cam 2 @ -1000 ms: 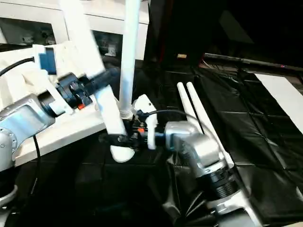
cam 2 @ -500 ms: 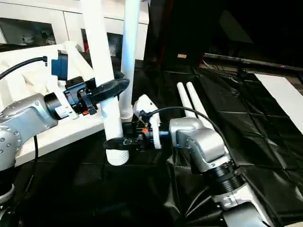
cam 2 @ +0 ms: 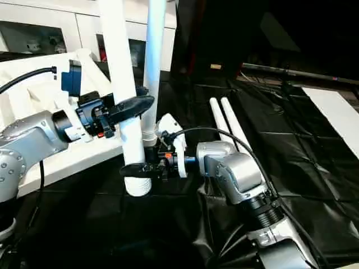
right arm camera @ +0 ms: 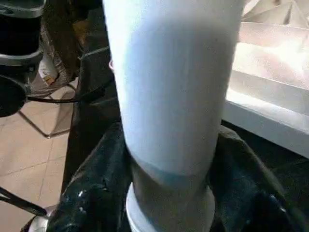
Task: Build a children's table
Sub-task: Pick table leg
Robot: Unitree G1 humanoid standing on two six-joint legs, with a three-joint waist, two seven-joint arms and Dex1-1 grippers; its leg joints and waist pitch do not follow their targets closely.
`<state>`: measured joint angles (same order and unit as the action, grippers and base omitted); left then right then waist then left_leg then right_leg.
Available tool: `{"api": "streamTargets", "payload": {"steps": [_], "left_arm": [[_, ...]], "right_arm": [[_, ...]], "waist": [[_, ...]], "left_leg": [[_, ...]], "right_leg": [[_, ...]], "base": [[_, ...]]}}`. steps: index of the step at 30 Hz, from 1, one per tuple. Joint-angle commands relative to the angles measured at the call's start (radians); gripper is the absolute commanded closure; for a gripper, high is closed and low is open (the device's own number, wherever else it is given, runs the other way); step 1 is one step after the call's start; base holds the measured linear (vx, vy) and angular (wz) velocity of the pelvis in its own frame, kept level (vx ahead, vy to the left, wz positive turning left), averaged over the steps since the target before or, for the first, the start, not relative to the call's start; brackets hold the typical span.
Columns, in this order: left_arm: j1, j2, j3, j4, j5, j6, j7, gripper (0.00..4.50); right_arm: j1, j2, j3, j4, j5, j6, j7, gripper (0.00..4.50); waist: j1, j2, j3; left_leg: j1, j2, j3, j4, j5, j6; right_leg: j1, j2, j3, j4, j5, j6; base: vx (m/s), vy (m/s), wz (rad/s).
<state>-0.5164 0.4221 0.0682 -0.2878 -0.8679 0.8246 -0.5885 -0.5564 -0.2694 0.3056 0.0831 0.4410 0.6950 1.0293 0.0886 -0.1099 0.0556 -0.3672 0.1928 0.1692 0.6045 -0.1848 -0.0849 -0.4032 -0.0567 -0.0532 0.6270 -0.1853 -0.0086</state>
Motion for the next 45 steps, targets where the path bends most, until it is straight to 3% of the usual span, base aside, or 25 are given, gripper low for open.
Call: {"api": "streamTargets", "payload": {"steps": [1, 9, 10, 11, 25, 33, 40, 41, 45], "left_arm": [[-0.02, -0.004, -0.016, -0.003, -0.003, -0.009, -0.015, 2.73], [-0.02, -0.017, -0.008, -0.007, -0.009, -0.005, -0.017, 2.73], [-0.02, -0.016, -0.009, -0.007, -0.008, -0.005, -0.019, 2.73], [-0.019, -0.012, -0.012, -0.006, -0.005, -0.004, -0.024, 2.73], [-0.009, -0.006, -0.024, -0.021, -0.005, 0.003, -0.045, 2.73], [-0.009, -0.007, -0.021, -0.022, -0.006, 0.003, -0.047, 2.73], [-0.021, -0.03, 0.002, 0.014, 0.015, -0.004, 0.009, 2.73], [-0.025, -0.036, 0.01, 0.023, 0.011, 0.0, 0.022, 2.17], [-0.021, -0.048, 0.038, 0.023, -0.036, 0.005, 0.011, 1.94]], "right_arm": [[-0.022, -0.007, -0.019, 0.004, 0.008, 0.005, -0.004, 2.47], [-0.021, 0.002, -0.02, 0.007, 0.006, -0.01, -0.001, 2.62], [-0.021, 0.004, -0.021, 0.007, 0.005, -0.012, -0.001, 2.06], [-0.02, 0.005, -0.02, 0.006, 0.002, -0.018, -0.001, 1.92], [-0.019, 0.006, -0.014, 0.0, -0.004, -0.022, 0.007, 1.92], [-0.015, 0.007, -0.014, -0.004, 0.009, -0.007, 0.017, 2.56], [-0.013, 0.01, -0.021, 0.003, 0.001, -0.014, 0.008, 2.62], [-0.012, 0.011, -0.022, 0.004, 0.001, -0.015, 0.007, 2.62], [-0.008, 0.022, -0.036, 0.006, 0.003, -0.024, -0.005, 2.64]], "waist": [[-0.001, 0.023, -0.061], [-0.001, 0.024, -0.062], [-0.001, 0.024, -0.062], [-0.001, 0.025, -0.062], [-0.001, 0.025, -0.062], [-0.001, 0.026, -0.062], [-0.001, 0.027, -0.062], [0.0, 0.026, -0.062], [0.0, 0.026, -0.062]], "left_leg": [[0.014, 0.035, -0.008, -0.075, -0.176, -0.067], [0.013, 0.035, -0.009, -0.075, -0.177, -0.068], [0.013, 0.035, -0.009, -0.075, -0.176, -0.067], [0.013, 0.035, -0.009, -0.075, -0.177, -0.068], [0.013, 0.035, -0.009, -0.075, -0.179, -0.067], [0.013, 0.035, -0.009, -0.075, -0.18, -0.067], [0.013, 0.035, -0.009, -0.075, -0.181, -0.07], [0.014, 0.034, -0.008, -0.074, -0.182, -0.069], [0.013, 0.034, -0.009, -0.074, -0.18, -0.068]], "right_leg": [[0.047, -0.069, 0.046, -0.069, -0.226, -0.137], [0.048, -0.07, 0.046, -0.069, -0.228, -0.135], [0.048, -0.069, 0.046, -0.069, -0.224, -0.135], [0.048, -0.069, 0.046, -0.069, -0.22, -0.137], [0.048, -0.07, 0.046, -0.069, -0.225, -0.137], [0.048, -0.069, 0.046, -0.068, -0.223, -0.139], [0.048, -0.069, 0.046, -0.068, -0.219, -0.14], [0.048, -0.07, 0.046, -0.069, -0.22, -0.14], [0.048, -0.07, 0.046, -0.069, -0.222, -0.142]], "base": [[0.0, 0.0, 0.0], [0.0, 0.0, 0.0], [0.0, 0.0, 0.0], [0.0, 0.0, 0.0], [0.0, 0.0, 0.0], [0.0, 0.0, 0.0], [0.0, 0.0, 0.0], [0.0, 0.0, 0.0], [0.0, 0.0, 0.0]]}}
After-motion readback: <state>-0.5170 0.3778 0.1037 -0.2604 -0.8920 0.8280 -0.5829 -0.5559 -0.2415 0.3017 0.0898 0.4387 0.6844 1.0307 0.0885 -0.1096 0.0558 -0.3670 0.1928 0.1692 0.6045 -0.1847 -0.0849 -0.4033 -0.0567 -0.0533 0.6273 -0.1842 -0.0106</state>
